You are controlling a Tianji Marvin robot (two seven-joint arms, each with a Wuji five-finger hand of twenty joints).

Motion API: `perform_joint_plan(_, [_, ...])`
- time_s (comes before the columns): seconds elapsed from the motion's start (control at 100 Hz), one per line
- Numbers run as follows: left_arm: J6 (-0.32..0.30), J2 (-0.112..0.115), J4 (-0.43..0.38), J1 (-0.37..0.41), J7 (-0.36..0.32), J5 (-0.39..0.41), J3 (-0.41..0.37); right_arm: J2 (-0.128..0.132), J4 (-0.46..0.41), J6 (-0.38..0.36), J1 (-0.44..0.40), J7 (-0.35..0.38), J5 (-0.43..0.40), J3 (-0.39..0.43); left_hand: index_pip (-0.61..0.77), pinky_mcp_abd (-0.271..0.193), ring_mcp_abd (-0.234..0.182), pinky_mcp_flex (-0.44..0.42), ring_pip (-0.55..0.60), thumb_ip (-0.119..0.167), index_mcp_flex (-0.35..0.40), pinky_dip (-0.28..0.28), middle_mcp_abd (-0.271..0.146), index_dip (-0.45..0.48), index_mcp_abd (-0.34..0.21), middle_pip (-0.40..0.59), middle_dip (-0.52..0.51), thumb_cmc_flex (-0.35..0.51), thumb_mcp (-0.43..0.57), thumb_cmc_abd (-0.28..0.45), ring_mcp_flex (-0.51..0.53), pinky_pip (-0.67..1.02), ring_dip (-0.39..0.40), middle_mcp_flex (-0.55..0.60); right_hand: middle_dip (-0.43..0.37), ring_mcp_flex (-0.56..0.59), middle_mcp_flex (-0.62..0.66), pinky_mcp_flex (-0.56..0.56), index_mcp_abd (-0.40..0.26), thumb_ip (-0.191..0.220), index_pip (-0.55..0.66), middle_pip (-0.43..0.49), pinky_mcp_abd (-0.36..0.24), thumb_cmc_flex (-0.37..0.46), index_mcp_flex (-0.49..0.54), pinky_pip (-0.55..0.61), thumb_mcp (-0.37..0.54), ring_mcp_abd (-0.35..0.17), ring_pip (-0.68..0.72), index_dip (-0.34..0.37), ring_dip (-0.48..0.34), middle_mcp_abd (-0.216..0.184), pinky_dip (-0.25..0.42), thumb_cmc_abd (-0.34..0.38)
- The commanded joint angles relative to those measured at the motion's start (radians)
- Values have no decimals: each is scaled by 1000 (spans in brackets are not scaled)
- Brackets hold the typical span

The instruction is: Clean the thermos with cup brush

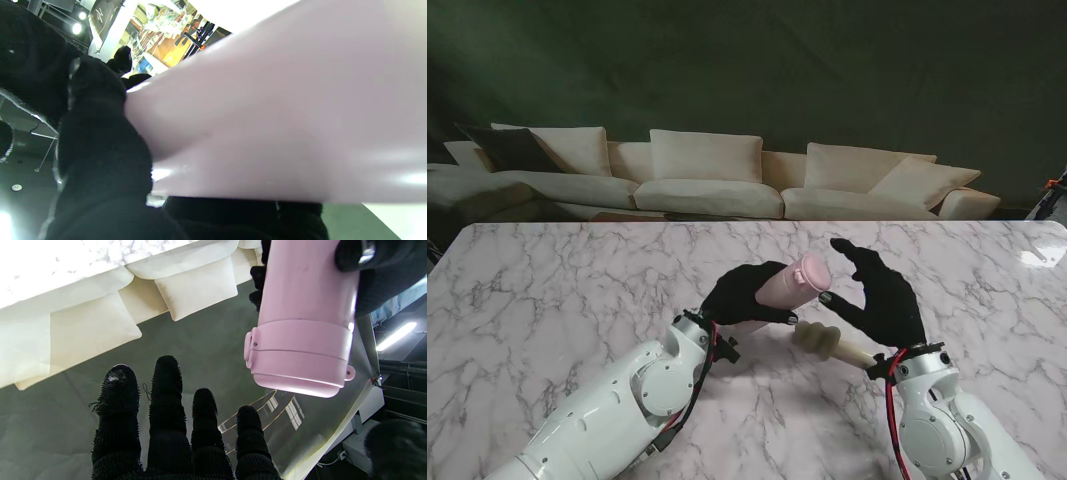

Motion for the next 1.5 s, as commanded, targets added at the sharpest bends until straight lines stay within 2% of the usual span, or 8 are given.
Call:
perform_joint_plan(0.0, [-4,-12,4,-7,-9,-8,5,-1,4,-16,-4,34,25,4,138,4,-39,-19,-11,8,83,30,-88,15,-257,-17,-10,130,101,437,-14,-12,-3,-41,-8,-9,36,-20,25,22,-13,-29,2,30,-27,-13,-23,2,-11,20,-3,-22,20,13])
perform_joint_plan(0.39, [19,-5,13,-15,-31,-1,11,2,16,-114,26,97,100,-22,134,11,-41,-41,-35,13,93,40,-89,3,-261,-27,-18,132,102,420,-38,-25,-18,-53,14,67,46,25,24,28,42,3,-21,95,-1,-4,-30,-13,11,24,10,-15,25,4])
perform_joint_plan(0.65, [50,-12,61,-43,-47,-16,40,3,23,-191,43,124,139,-39,128,32,-44,-81,-68,10,106,47,-82,-3,-264,-51,-29,110,100,416,-69,-53,-32,-80,21,93,57,34,12,33,82,17,-18,139,3,-9,-44,-30,16,22,11,-23,21,0])
perform_joint_plan(0.76, [59,-20,86,-52,-39,-25,48,2,26,-166,44,96,106,-43,127,29,-47,-82,-75,16,116,52,-85,-7,-256,-51,-30,143,113,409,-77,-55,-35,-81,20,76,50,28,7,33,91,13,-8,138,4,-4,-59,-25,16,16,14,-20,24,19])
perform_joint_plan(1.03, [59,-47,136,-55,-8,-85,45,-4,31,-111,15,-9,19,-12,125,40,-57,-147,-140,11,116,58,-92,-11,-290,-95,-52,127,102,421,-144,-112,-64,-158,20,-69,-46,-70,0,36,87,11,-31,146,-18,-21,-87,-45,0,4,14,-13,32,41])
perform_joint_plan(1.19, [50,-59,160,-61,-3,-115,51,-7,28,-104,-10,-30,18,10,108,37,-68,-196,-185,0,114,56,-103,-22,-309,-134,-79,91,92,452,-195,-164,-88,-212,21,-94,-75,-93,1,37,83,18,-33,154,-23,-35,-95,-49,0,4,12,-10,33,43])
perform_joint_plan(1.32, [43,-70,195,-76,-6,-135,63,-10,37,-106,-18,-51,12,19,64,7,-85,-232,-236,-14,120,66,-117,-35,-327,-172,-121,56,87,488,-254,-218,-120,-295,17,-97,-91,-98,1,37,83,15,-34,157,-25,-40,-101,-54,1,6,10,-13,35,46])
perform_joint_plan(1.49, [34,-79,236,-92,-16,-154,79,-12,45,-104,-26,-60,19,25,52,-7,-101,-258,-264,-15,127,68,-123,-35,-332,-196,-143,56,86,486,-292,-249,-137,-359,13,-101,-93,-101,2,37,83,15,-35,162,-31,-46,-109,-55,2,10,8,-16,38,50])
